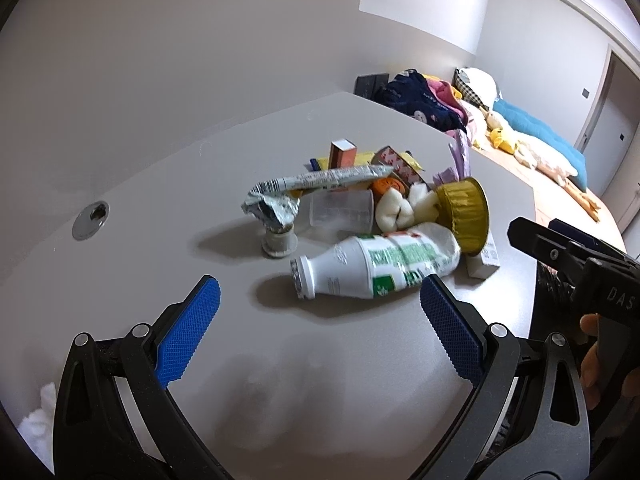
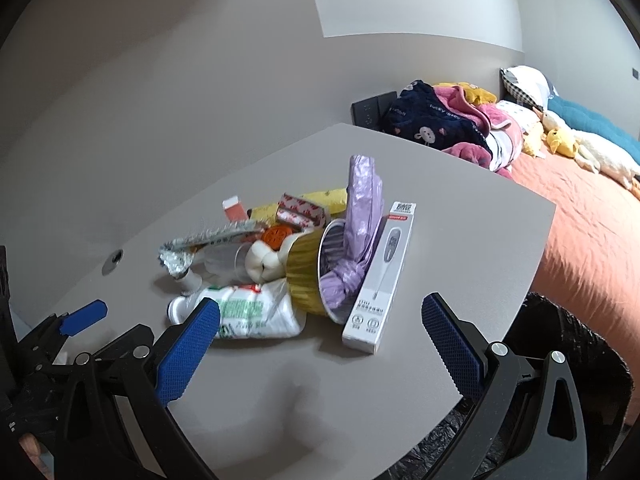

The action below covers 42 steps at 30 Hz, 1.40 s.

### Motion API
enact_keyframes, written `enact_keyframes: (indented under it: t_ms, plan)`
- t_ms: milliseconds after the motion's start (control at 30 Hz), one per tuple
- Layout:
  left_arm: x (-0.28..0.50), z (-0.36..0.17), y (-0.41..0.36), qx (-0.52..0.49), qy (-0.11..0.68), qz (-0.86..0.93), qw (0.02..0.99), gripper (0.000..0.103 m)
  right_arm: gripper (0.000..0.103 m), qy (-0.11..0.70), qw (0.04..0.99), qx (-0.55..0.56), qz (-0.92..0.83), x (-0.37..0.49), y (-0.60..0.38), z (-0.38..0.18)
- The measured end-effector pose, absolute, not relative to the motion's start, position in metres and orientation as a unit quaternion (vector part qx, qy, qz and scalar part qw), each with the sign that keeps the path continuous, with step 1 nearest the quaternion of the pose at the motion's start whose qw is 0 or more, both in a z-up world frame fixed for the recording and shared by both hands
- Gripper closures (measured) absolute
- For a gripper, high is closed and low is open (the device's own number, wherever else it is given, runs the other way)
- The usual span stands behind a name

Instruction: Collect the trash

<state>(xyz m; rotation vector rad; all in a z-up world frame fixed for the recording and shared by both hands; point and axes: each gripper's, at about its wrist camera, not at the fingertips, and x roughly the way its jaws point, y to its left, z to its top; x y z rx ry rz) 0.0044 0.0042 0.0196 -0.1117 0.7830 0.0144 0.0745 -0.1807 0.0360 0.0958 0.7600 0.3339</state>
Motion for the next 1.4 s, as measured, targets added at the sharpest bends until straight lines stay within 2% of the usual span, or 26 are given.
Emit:
enact_keyframes:
  t_ms: [233,333,533,833,933,1033,1100,1133,1167,1200,1233,1267,1367,1400]
  plan:
    - [0.030,0.021,0.015,-0.051,0.386,0.009,0.921,0.025,0.003,0.372,0.911,0.058,0.167,0.098,-0.181,0.034]
    - [0.042,0.021,0.017,-0.038,0.387,0.014,0.921,0.026,0.003,0.374,0.910,0.059,0.167,0.108,-0.179,0.031]
    - [0.066,0.020,0.016,-0.017,0.387,0.011,0.922,0.026,0.010,0.383,0.907,0.068,0.161,0.132,-0.179,0.023]
    - [0.109,0.013,0.016,0.011,0.399,-0.015,0.917,0.026,0.027,0.399,0.898,0.105,0.152,0.173,-0.182,0.013]
    - [0.122,0.008,0.016,0.017,0.406,-0.034,0.913,0.026,0.036,0.407,0.893,0.117,0.154,0.185,-0.181,0.009]
    - [0.130,0.002,0.018,0.013,0.415,-0.049,0.908,0.026,0.051,0.415,0.888,0.120,0.158,0.193,-0.176,0.007]
    - [0.134,-0.002,0.020,0.008,0.421,-0.059,0.905,0.036,0.071,0.420,0.885,0.120,0.161,0.196,-0.174,0.005]
    - [0.136,-0.004,0.020,0.003,0.426,-0.065,0.903,0.044,0.077,0.423,0.883,0.123,0.164,0.199,-0.174,0.003]
    - [0.138,-0.007,0.021,-0.003,0.431,-0.074,0.899,0.058,0.084,0.425,0.880,0.128,0.168,0.200,-0.174,0.001]
    - [0.139,-0.009,0.023,-0.008,0.435,-0.078,0.897,0.065,0.092,0.425,0.879,0.133,0.171,0.200,-0.174,0.000]
    - [0.140,-0.012,0.024,-0.016,0.441,-0.084,0.894,0.076,0.095,0.424,0.880,0.132,0.171,0.200,-0.174,0.001]
    - [0.141,-0.014,0.026,-0.020,0.443,-0.087,0.892,0.079,0.100,0.421,0.881,0.132,0.170,0.200,-0.174,0.001]
    - [0.136,-0.014,0.028,-0.026,0.433,-0.089,0.897,0.092,0.101,0.412,0.884,0.140,0.172,0.199,-0.176,0.004]
    - [0.136,-0.012,0.030,-0.031,0.429,-0.089,0.898,0.093,0.101,0.409,0.885,0.142,0.173,0.198,-0.176,0.006]
